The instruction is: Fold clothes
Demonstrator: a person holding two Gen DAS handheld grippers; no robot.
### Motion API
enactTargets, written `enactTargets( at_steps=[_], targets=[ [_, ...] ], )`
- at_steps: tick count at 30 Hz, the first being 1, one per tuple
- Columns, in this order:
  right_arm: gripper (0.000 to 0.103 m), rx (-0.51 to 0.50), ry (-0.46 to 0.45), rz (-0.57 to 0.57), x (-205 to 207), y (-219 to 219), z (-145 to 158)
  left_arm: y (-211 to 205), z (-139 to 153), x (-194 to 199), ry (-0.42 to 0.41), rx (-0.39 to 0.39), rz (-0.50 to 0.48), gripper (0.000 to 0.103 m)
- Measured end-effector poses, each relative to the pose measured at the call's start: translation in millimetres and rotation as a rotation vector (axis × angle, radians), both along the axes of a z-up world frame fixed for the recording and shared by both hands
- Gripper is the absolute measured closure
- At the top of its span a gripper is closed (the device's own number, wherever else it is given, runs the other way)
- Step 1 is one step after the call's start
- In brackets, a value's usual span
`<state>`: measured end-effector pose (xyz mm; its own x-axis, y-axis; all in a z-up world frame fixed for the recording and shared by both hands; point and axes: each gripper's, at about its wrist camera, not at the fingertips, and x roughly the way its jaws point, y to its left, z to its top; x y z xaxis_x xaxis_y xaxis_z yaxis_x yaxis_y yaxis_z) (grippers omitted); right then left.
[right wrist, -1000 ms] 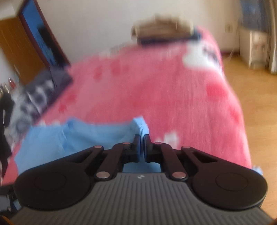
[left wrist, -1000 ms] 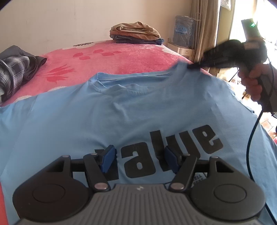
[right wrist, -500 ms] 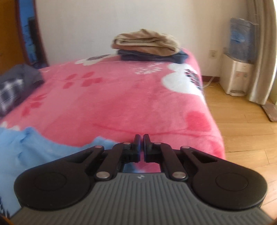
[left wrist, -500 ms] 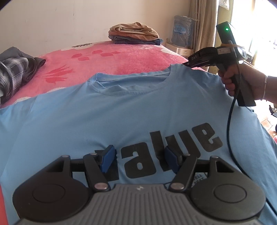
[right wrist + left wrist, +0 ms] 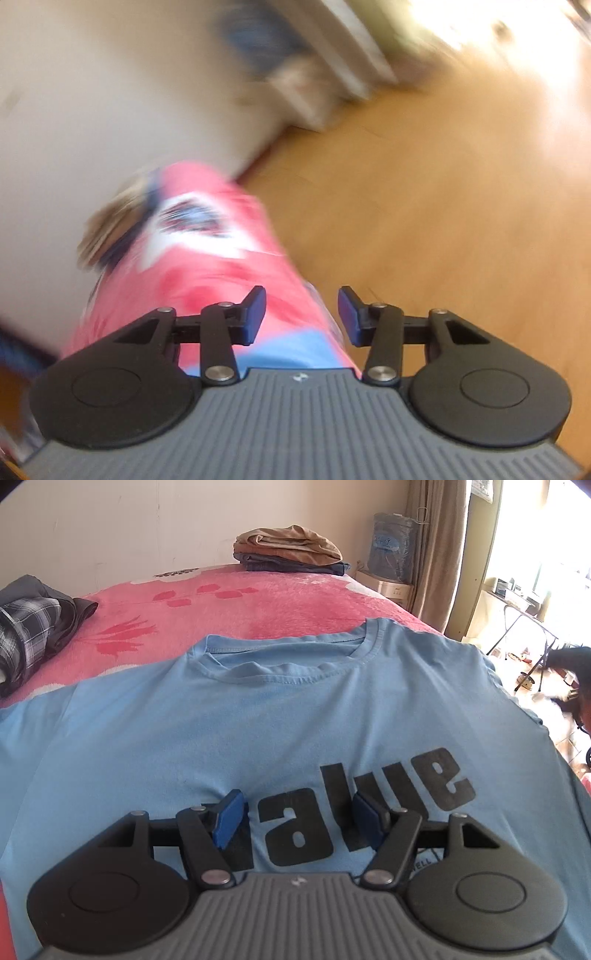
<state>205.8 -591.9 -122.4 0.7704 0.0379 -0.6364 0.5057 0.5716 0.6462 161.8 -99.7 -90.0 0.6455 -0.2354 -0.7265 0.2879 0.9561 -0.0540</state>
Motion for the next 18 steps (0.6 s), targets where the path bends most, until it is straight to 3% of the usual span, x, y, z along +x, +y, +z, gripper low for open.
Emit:
enactTargets(
  at_steps=[3,7,12,18],
  targets=[
    [0.054,0.252,0.100,-0.081,-42,-23,-49,-1,0,1,0.005,0.001,0.012,0.036],
    [0.048,0.412,0.160,-0.077,-65,-15,-83,-3,1,5,0.019,-0.002,0.034,0.035],
    [0.046,0.536,0.068,-0.061,-58,5,-87,-2,5,8,0.047,-0.020,0.057,0.034],
    [0.046,0.638,-0.041,-0.191,-78,3,-85,1,13,6,0.071,-0.042,0.091,0.034]
  ],
)
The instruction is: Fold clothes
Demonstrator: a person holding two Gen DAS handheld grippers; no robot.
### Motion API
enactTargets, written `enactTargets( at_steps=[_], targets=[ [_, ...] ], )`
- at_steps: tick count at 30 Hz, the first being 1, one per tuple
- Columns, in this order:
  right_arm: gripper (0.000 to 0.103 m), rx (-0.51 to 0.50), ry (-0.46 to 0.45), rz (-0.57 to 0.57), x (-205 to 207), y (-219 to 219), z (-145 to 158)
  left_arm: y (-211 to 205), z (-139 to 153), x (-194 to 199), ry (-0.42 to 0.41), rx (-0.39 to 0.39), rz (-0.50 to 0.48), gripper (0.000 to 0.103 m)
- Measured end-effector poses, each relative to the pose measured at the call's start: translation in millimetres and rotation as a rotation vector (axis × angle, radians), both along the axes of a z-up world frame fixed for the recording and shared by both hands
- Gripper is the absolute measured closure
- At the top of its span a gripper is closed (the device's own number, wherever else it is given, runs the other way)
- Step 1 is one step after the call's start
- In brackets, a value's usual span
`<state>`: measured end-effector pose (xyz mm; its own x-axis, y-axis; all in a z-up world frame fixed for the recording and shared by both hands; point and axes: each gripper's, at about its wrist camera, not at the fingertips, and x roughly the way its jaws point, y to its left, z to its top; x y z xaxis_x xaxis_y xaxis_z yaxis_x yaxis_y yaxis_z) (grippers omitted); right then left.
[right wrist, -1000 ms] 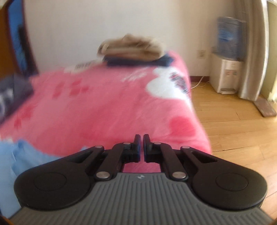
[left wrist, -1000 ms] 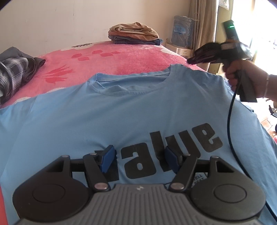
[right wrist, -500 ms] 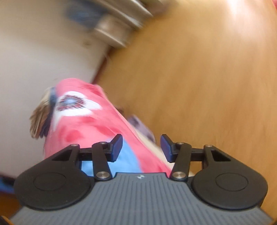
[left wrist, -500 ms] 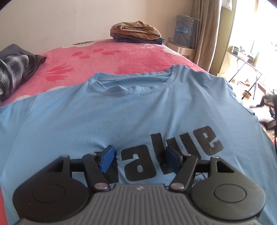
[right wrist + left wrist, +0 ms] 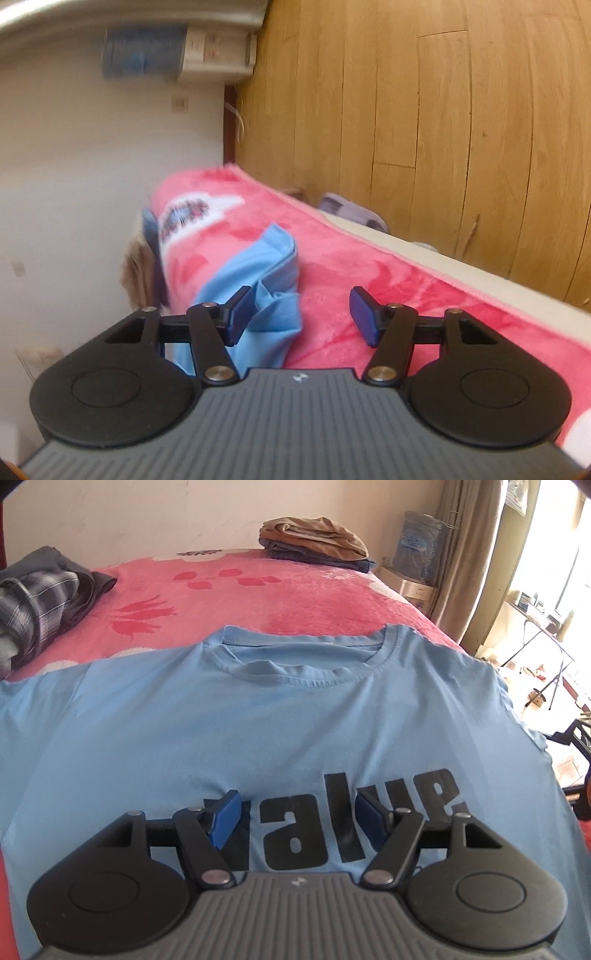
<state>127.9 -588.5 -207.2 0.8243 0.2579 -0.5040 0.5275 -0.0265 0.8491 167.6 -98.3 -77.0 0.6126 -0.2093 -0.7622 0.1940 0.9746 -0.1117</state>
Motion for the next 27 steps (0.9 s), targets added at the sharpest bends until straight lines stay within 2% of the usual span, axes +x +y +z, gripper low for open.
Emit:
enactTargets(
  at_steps=[3,6,11,14,15,19,22,25,27],
  targets=[
    [0.046,0.044,-0.019,-0.106,-20,-3,-4,-1,2,-3,0.001,0.004,-0.006,0.033],
    [0.046,0.048,-0.022,-0.118,-18,1,-2,-2,3,-7,0.009,0.006,-0.021,0.034],
    [0.046,0.022,-0.026,-0.024,7,17,7,0,8,-16,0.014,0.010,-0.050,0.033],
    [0.046,-0.061,-0.004,-0.013,14,22,16,3,10,-20,0.021,0.012,-0.058,0.034],
    [0.050,-0.089,0.001,-0.008,16,22,19,4,10,-21,0.023,0.014,-0.061,0.033],
    [0.093,-0.228,0.026,0.010,20,24,36,6,10,-26,0.037,0.022,-0.071,0.034],
    [0.100,-0.319,0.009,-0.014,15,24,52,7,8,-28,0.054,0.033,-0.072,0.034],
    [0.101,-0.417,-0.040,-0.041,10,26,75,8,7,-29,0.072,0.053,-0.065,0.034],
    [0.101,-0.491,-0.089,-0.017,12,32,96,10,7,-30,0.076,0.050,-0.065,0.034]
  ],
)
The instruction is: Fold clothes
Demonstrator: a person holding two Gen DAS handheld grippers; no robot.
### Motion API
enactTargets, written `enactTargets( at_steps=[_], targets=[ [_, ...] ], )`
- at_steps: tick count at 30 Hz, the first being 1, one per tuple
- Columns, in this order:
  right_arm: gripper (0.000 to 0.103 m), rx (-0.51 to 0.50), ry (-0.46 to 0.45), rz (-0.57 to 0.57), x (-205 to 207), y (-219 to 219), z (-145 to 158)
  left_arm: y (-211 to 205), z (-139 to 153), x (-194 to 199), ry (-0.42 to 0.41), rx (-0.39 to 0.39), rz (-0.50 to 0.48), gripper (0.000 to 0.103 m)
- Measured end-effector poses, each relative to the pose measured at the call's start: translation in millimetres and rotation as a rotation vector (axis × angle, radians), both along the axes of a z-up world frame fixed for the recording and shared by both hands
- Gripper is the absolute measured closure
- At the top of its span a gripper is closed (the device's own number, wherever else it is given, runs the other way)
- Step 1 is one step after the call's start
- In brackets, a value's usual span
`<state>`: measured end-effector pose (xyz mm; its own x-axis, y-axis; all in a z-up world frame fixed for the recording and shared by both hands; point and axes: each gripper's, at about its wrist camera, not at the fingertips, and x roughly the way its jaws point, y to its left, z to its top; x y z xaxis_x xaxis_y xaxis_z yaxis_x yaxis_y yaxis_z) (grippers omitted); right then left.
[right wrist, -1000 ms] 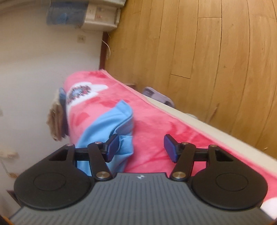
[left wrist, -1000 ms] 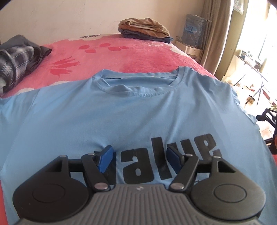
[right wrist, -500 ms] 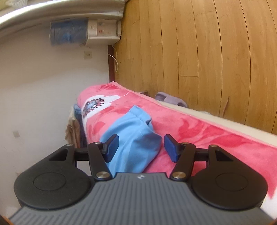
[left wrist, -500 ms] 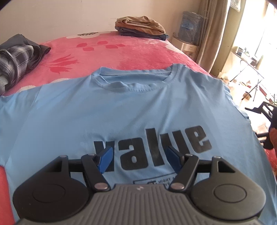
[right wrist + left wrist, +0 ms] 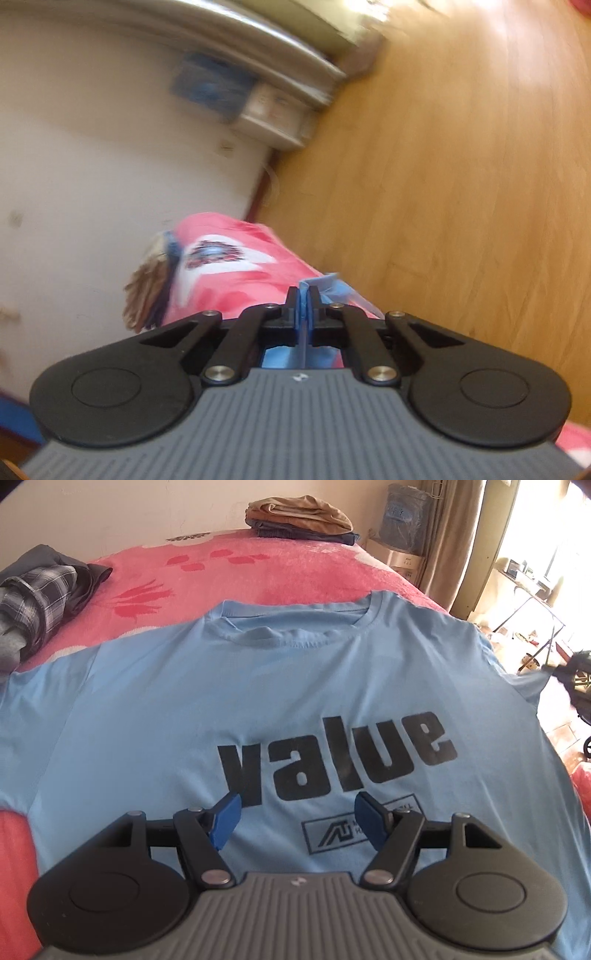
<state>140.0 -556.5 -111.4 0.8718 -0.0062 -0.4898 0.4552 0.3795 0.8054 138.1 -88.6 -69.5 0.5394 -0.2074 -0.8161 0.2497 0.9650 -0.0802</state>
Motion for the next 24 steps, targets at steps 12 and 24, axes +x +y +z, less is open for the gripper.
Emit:
enactTargets(
  at_steps=[12,24],
  targets=[
    [0.099,-0.909,-0.228,0.824,16,199,103,10,4,0,0.012,-0.003,0.037,0.034],
    [0.073,-1.225,-0.107,1.205,-49,284,63,18,16,-8,-0.049,-0.049,0.000,0.034]
  ],
)
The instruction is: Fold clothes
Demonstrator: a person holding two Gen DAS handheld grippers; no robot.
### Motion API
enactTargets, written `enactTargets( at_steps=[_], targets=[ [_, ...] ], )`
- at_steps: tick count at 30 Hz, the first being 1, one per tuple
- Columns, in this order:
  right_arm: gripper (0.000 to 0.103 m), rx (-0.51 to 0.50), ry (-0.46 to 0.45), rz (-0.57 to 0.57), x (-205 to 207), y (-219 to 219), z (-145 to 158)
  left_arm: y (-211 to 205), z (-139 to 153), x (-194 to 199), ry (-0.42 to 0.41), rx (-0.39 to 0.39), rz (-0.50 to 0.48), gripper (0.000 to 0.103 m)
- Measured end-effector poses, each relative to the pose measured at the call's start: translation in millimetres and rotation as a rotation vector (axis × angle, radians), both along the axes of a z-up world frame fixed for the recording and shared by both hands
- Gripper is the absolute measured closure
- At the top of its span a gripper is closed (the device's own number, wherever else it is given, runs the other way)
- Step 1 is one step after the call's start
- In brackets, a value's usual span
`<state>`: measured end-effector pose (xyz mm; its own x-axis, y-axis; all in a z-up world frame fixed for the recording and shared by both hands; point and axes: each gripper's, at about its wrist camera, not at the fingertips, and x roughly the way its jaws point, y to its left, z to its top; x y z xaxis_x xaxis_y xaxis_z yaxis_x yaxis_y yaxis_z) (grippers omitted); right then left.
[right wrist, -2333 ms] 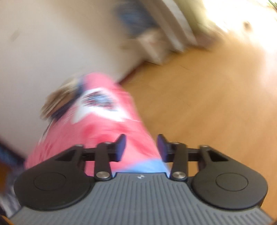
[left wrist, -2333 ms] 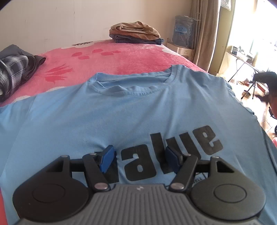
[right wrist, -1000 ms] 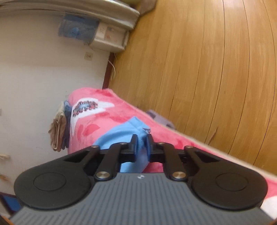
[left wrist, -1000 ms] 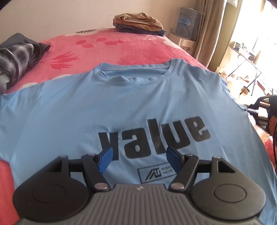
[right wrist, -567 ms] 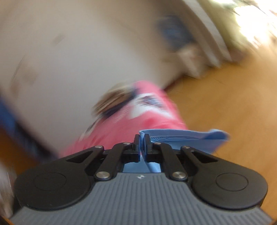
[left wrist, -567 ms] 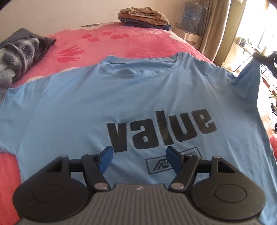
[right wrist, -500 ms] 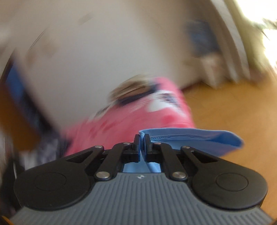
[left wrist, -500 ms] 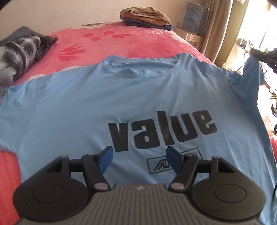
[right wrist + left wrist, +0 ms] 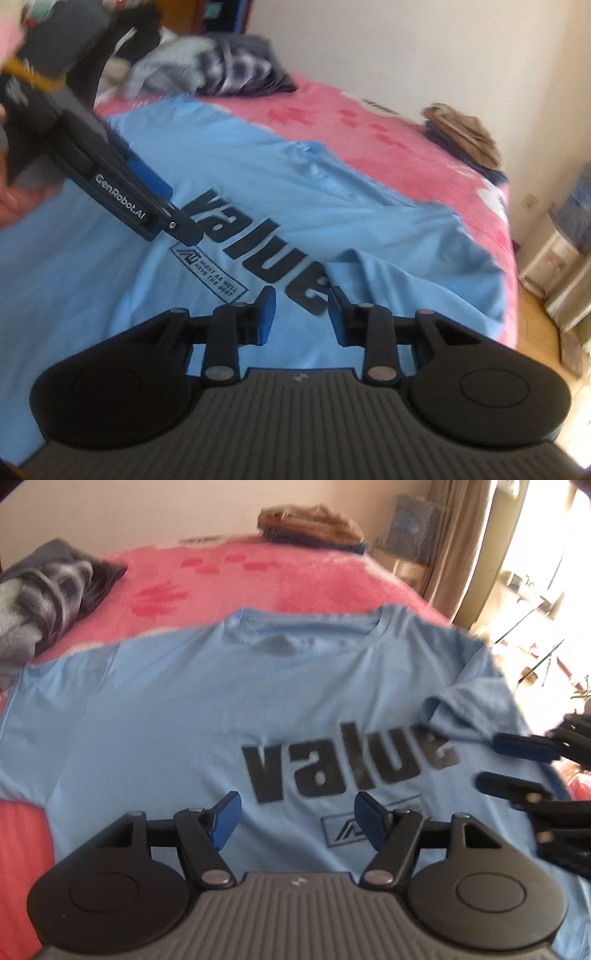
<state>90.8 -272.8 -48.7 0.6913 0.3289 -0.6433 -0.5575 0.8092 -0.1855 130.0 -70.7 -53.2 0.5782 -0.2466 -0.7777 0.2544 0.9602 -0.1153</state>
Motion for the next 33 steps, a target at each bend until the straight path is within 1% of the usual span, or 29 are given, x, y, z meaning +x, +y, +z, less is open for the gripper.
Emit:
enactTargets(
  at_steps=[3,4,6,8,10,12,13,15,16,17,19,22,25,27,31,32,33],
  targets=[
    [0.071,0.174,0.059,-0.130,-3,-38,13,-9,16,-2,-0.052,-0.015,-0.086,0.034],
    [0.071,0.233,0.079,-0.173,-4,-51,18,-16,22,-1,-0.069,-0.004,-0.126,0.034],
    [0.071,0.428,0.151,-0.324,1,-90,16,-33,33,1,-0.102,0.032,-0.206,0.034],
    [0.071,0.637,0.233,-0.464,7,-127,7,-51,36,3,-0.119,0.065,-0.258,0.034],
    [0.071,0.858,0.342,-0.591,17,-156,-9,-65,34,6,-0.138,0.079,-0.270,0.034],
    [0.071,0.979,0.418,-0.678,25,-169,-23,-74,28,8,-0.165,0.074,-0.259,0.037],
    [0.071,1.018,0.444,-0.707,27,-173,-28,-77,23,9,-0.163,0.060,-0.248,0.040],
    [0.071,1.037,0.468,-0.733,30,-174,-35,-81,14,12,-0.148,0.025,-0.228,0.045],
    [0.071,1.023,0.477,-0.761,30,-174,-36,-83,9,14,-0.141,0.017,-0.226,0.049],
    [0.071,1.008,0.485,-0.788,31,-174,-37,-84,4,15,-0.136,0.014,-0.227,0.050],
    [0.071,1.021,0.500,-0.832,26,-178,-38,-88,-2,16,-0.144,0.027,-0.242,0.052],
    [0.071,1.026,0.542,-0.869,18,-182,-37,-96,-7,17,-0.182,0.052,-0.282,0.052],
    [0.071,0.990,0.572,-0.880,19,-180,-40,-103,-10,18,-0.206,0.059,-0.299,0.052],
    [0.071,0.968,0.570,-0.884,21,-178,-43,-106,-12,21,-0.210,0.054,-0.302,0.052],
    [0.071,0.960,0.571,-0.869,31,-173,-50,-113,-15,21,-0.225,0.057,-0.322,0.053],
    [0.072,0.956,0.572,-0.860,33,-172,-50,-114,-15,21,-0.231,0.060,-0.329,0.053],
    [0.077,0.946,0.563,-0.851,34,-170,-49,-116,-16,21,-0.236,0.062,-0.335,0.053]
  ],
)
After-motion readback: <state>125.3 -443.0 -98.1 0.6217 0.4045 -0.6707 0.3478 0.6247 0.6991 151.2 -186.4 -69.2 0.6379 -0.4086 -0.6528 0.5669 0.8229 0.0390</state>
